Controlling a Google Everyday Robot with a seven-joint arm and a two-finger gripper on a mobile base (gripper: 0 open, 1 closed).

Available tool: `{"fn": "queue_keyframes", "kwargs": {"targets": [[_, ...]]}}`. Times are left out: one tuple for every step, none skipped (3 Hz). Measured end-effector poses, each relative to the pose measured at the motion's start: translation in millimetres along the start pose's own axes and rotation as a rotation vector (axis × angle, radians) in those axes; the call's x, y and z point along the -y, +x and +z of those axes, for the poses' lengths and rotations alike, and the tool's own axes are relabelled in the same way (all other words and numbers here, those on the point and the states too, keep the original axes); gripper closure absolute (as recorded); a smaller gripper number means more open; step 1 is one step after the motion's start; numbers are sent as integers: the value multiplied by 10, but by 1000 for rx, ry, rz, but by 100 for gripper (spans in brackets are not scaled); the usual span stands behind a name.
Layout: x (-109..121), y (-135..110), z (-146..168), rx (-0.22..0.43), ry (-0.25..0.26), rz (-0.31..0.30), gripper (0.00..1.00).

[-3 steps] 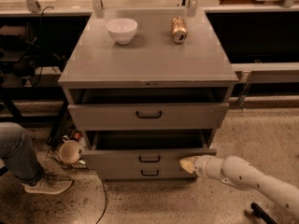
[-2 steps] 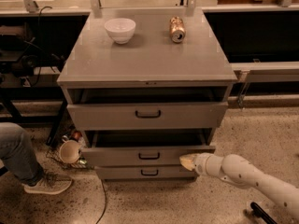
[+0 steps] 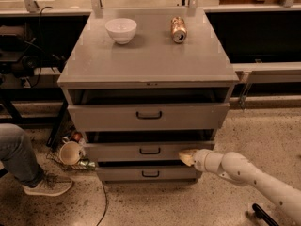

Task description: Close middle drawer

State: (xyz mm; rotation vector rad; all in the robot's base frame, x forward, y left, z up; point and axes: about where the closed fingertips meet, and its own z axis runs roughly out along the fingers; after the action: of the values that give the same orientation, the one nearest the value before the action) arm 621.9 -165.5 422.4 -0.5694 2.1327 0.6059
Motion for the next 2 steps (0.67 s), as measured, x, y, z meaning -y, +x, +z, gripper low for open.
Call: {"fn": "queue_keyframes", "kwargs": {"targets": [[47,-91,81,31,-12,-1,100],[85,-189,175,60,-31,-6,100]]}}
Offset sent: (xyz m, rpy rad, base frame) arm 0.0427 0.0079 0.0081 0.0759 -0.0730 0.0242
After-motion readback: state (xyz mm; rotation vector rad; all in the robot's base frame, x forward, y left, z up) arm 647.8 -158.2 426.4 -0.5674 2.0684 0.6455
